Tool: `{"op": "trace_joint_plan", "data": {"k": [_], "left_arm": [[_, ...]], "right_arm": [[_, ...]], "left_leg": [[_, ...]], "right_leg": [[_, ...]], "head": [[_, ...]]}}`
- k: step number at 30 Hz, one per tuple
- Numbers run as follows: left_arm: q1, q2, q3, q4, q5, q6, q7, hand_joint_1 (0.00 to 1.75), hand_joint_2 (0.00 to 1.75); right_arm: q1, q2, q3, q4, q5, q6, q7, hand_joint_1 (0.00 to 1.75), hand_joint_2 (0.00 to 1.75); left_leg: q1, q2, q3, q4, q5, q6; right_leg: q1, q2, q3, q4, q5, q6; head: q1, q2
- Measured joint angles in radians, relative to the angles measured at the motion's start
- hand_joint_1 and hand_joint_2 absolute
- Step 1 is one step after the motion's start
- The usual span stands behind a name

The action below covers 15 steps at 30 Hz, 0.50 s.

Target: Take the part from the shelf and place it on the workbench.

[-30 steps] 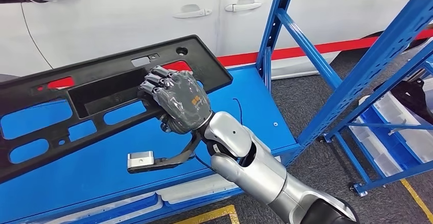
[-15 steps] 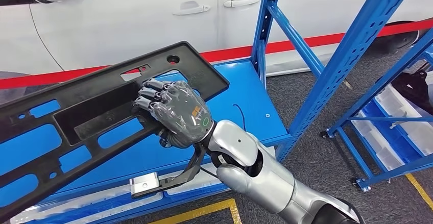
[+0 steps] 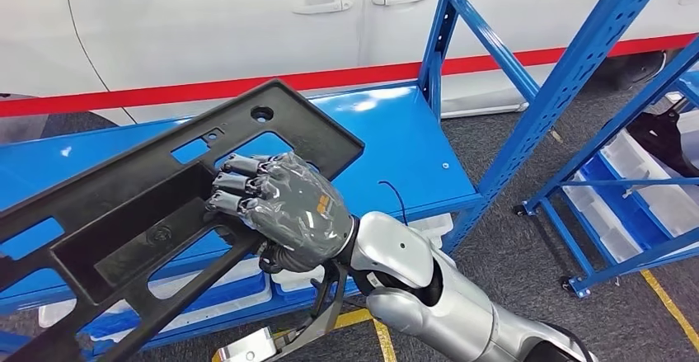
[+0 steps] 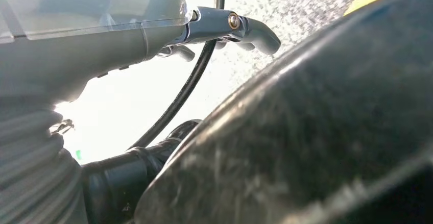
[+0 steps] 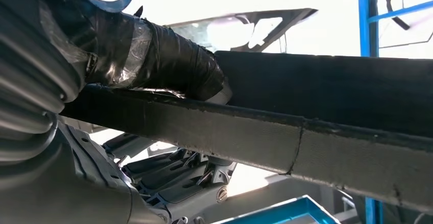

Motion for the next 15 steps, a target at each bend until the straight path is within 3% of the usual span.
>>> {"op": "trace_joint_plan", "data": {"k": [2, 4, 5, 8, 9, 10, 12, 13, 14, 15], "left_arm": [[0.0, -0.002, 0.001, 0.0, 0.012, 0.001, 0.0, 0.0, 1.75], [0.0, -0.006, 0.006, 0.0, 0.033, 0.006, 0.001, 0.0, 1.75], [0.0, -0.009, 0.012, 0.0, 0.045, 0.01, 0.002, 0.0, 1.75], [0.003, -0.012, 0.036, 0.0, 0.073, 0.019, 0.006, 0.0, 1.75], [0.004, -0.013, 0.042, 0.0, 0.074, 0.02, 0.01, 0.0, 1.75], [0.005, -0.013, 0.046, 0.0, 0.073, 0.02, 0.013, 0.0, 1.75], [0.004, -0.014, 0.049, 0.0, 0.068, 0.02, 0.019, 0.0, 1.75], [0.004, -0.015, 0.049, 0.0, 0.067, 0.02, 0.021, 0.0, 1.75], [0.004, -0.015, 0.049, 0.0, 0.066, 0.02, 0.021, 0.0, 1.75], [0.005, -0.014, 0.05, 0.0, 0.064, 0.02, 0.021, 0.0, 1.75]], "right_arm": [[-0.001, -0.003, 0.003, -0.012, -0.013, 0.009, -0.004, 1.75, 1.75], [-0.01, 0.0, 0.012, -0.024, -0.025, 0.02, -0.011, 1.75, 1.75], [-0.017, 0.007, 0.021, -0.028, -0.032, 0.025, -0.013, 1.75, 1.75], [-0.048, 0.049, 0.06, -0.021, -0.054, 0.028, -0.009, 1.75, 1.75], [-0.062, 0.065, 0.073, -0.014, -0.062, 0.025, -0.005, 1.75, 1.75], [-0.075, 0.079, 0.086, -0.006, -0.068, 0.021, -0.001, 1.75, 1.75], [-0.094, 0.098, 0.105, 0.007, -0.077, 0.013, 0.005, 1.75, 1.75], [-0.1, 0.103, 0.112, 0.013, -0.079, 0.011, 0.008, 1.75, 1.75], [-0.103, 0.106, 0.117, 0.019, -0.081, 0.01, 0.01, 1.75, 1.75], [-0.105, 0.109, 0.121, 0.024, -0.082, 0.009, 0.011, 1.75, 1.75]], "left_leg": [[-0.005, -0.002, -0.019, 0.001, 0.017, -0.002], [-0.007, -0.003, -0.029, 0.0, 0.033, -0.009], [-0.006, -0.002, -0.031, -0.001, 0.04, -0.015], [-0.003, -0.001, -0.036, -0.007, 0.055, -0.035], [-0.003, -0.001, -0.044, 0.005, 0.036, -0.04], [-0.002, -0.001, -0.055, 0.035, -0.003, -0.045], [0.003, 0.0, -0.082, 0.144, -0.103, -0.056], [0.005, 0.0, -0.092, 0.204, -0.133, -0.062], [0.008, 0.0, -0.092, 0.245, -0.137, -0.068], [0.01, 0.001, -0.08, 0.261, -0.12, -0.073]], "right_leg": [[0.008, 0.003, 0.085, -0.105, 0.052, -0.018], [0.019, 0.008, 0.175, -0.238, 0.063, -0.037], [0.024, 0.01, 0.197, -0.277, 0.06, -0.042], [0.023, 0.006, 0.191, -0.308, 0.082, -0.047], [0.019, 0.003, 0.182, -0.314, 0.094, -0.053], [0.015, 0.0, 0.17, -0.319, 0.108, -0.058], [0.014, -0.006, 0.144, -0.318, 0.131, -0.065], [0.014, -0.01, 0.13, -0.316, 0.141, -0.065], [0.014, -0.015, 0.114, -0.311, 0.151, -0.064], [0.014, -0.021, 0.098, -0.304, 0.159, -0.062]], "head": [[0.0, 0.0], [0.0, 0.0], [0.0, 0.0], [0.0, 0.0], [-0.001, 0.0], [-0.001, 0.0], [-0.001, 0.0], [-0.001, 0.0], [-0.001, 0.0], [-0.001, 0.0]]}}
